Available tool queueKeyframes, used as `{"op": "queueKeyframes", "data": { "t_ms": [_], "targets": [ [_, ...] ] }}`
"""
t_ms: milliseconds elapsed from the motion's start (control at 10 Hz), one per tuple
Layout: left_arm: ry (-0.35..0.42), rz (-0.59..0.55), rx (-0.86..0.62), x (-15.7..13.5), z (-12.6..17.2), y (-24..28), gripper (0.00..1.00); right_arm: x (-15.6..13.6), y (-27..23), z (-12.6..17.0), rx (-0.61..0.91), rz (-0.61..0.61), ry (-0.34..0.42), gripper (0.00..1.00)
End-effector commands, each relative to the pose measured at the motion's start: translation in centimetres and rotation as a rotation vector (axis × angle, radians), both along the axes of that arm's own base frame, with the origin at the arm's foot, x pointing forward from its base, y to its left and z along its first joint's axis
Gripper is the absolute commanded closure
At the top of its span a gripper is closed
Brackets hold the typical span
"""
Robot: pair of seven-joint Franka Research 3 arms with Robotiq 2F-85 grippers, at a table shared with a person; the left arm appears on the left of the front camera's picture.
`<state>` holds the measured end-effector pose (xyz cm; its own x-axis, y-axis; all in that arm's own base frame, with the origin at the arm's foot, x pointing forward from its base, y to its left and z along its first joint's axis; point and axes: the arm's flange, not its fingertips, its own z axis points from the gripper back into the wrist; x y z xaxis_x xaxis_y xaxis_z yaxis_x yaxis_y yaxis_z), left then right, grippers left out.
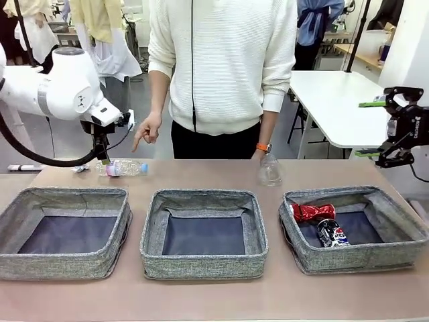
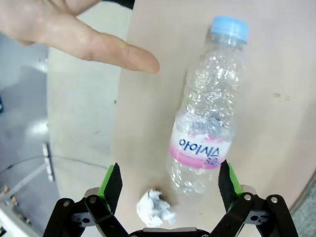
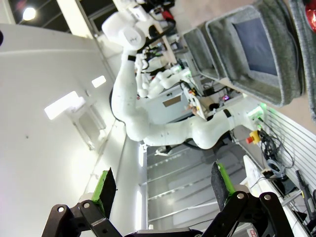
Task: Sort the waste into the appropriate baskets.
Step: Pick up the waste item pointed out by the person.
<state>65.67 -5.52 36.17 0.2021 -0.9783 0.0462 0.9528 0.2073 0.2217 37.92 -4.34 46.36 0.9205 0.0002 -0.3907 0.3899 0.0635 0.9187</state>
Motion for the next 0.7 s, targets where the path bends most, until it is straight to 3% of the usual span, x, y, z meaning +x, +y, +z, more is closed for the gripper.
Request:
{"op": "queueKeyframes", "data": {
  "t_ms": [0,600],
  "targets": [
    [0.057,-0.074,-0.097,1.1,0.0,0.7,0.0,0.2,0.1,0.3,0.005,-0.01,-0.009,0.0],
    [0.191,-0.163,-0.176,4.2,-3.2,-0.8,0.0,0.2,0.1,0.3,0.005,-0.01,-0.009,0.0]
  ]
}}
